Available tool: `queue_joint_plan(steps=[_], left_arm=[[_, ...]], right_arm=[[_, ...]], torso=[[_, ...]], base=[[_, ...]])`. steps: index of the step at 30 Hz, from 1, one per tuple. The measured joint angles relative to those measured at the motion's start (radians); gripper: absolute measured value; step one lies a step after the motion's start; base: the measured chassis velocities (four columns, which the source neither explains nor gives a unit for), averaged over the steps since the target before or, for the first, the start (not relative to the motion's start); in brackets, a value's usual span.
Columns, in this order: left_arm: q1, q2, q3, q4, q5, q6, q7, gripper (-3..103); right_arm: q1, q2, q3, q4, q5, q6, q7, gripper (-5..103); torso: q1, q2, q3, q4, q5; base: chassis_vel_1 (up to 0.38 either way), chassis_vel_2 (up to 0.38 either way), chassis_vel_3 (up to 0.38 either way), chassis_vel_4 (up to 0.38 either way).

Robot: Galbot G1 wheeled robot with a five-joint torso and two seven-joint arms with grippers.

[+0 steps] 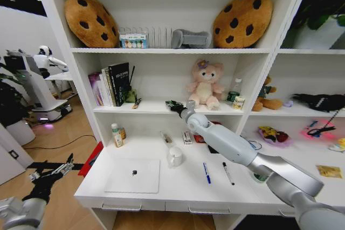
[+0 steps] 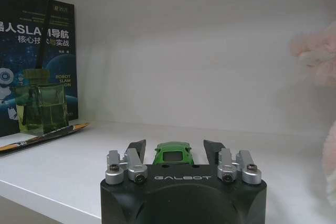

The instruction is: Organize the objects on the table.

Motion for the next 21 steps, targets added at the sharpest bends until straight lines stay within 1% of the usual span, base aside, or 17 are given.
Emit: queue_joint_plan(steps=[2,3,4,6,7,8,9,10,11,13,14,16,18,20,21], left_arm=[[0.000,0.000,0.000,0.000,0.000,0.000,0.000,100],[0.000,0.000,0.000,0.000,0.000,0.000,0.000,100],[0.000,0.000,0.000,0.000,0.000,0.000,0.000,100],[0.000,0.000,0.000,0.000,0.000,0.000,0.000,100],[0.000,0.000,0.000,0.000,0.000,0.000,0.000,100],[0.000,0.000,0.000,0.000,0.000,0.000,0.000,100],[0.000,0.000,0.000,0.000,0.000,0.000,0.000,100],[0.000,0.000,0.000,0.000,0.000,0.000,0.000,100],[0.000,0.000,0.000,0.000,0.000,0.000,0.000,100],[0.000,0.000,0.000,0.000,0.000,0.000,0.000,100],[0.000,0.000,0.000,0.000,0.000,0.000,0.000,100],[0.000,0.000,0.000,0.000,0.000,0.000,0.000,100],[0.000,0.000,0.000,0.000,0.000,0.000,0.000,100],[0.000,0.000,0.000,0.000,0.000,0.000,0.000,100],[0.000,0.000,0.000,0.000,0.000,0.000,0.000,100]], right_arm=[[-0.004,-0.006,0.018,0.029,0.007,-0.007,0.033,70],[-0.004,-0.006,0.018,0.029,0.007,-0.007,0.033,70],[-0.006,-0.015,0.033,0.058,0.008,-0.012,0.051,81],[-0.010,-0.026,0.045,0.087,0.008,-0.015,0.060,81],[-0.020,-0.044,0.065,0.137,-0.003,-0.019,0.066,91],[-0.035,-0.066,0.088,0.194,-0.034,-0.020,0.071,96],[-0.052,-0.082,0.107,0.242,-0.060,-0.018,0.078,96],[-0.052,-0.082,0.107,0.242,-0.060,-0.018,0.078,96],[-0.081,-0.105,0.136,0.311,-0.075,-0.019,0.089,99],[-0.152,-0.152,0.199,0.423,-0.092,-0.026,0.106,100],[-0.152,-0.152,0.199,0.423,-0.092,-0.026,0.106,100],[-0.272,-0.207,0.296,0.515,-0.125,-0.032,0.102,100],[-0.290,-0.216,0.311,0.526,-0.129,-0.033,0.102,100],[-0.375,-0.255,0.385,0.580,-0.145,-0.034,0.097,100],[-0.375,-0.255,0.385,0.580,-0.145,-0.034,0.097,100]], torso=[[0.000,0.000,0.000,0.0001,0.0002],[0.000,0.000,0.000,0.0001,0.0002],[0.000,0.000,0.000,0.0001,0.0000],[0.000,0.000,0.000,0.0002,0.0000],[0.000,0.000,0.000,0.0001,0.0001],[0.000,0.000,0.000,0.0002,-0.0001],[0.000,0.000,0.000,0.0001,-0.0001],[0.000,0.000,0.000,0.0001,-0.0001],[0.000,0.000,0.000,0.0002,0.0001],[0.000,0.000,0.000,0.0000,0.0000],[0.000,0.000,0.000,0.0000,0.0000],[0.000,0.000,0.000,0.0004,0.0001],[0.000,0.000,0.000,0.0002,0.0003],[0.000,0.000,0.000,-0.0004,0.0006],[0.000,0.000,0.000,-0.0004,0.0006]], base=[[0.000,0.000,0.000,0.000],[0.000,0.000,0.000,0.000],[0.000,0.000,0.000,0.000],[0.000,0.000,0.000,0.000],[0.000,0.000,0.000,0.000],[0.000,0.000,0.000,0.000],[0.000,0.000,0.000,0.000],[0.000,0.000,0.000,0.000],[0.000,0.000,0.000,0.000],[0.000,0.000,0.000,0.000],[0.000,0.000,0.000,0.000],[0.000,0.000,0.000,0.000],[0.000,0.000,0.000,0.000],[0.000,0.000,0.000,0.000],[0.000,0.000,0.000,0.000]])
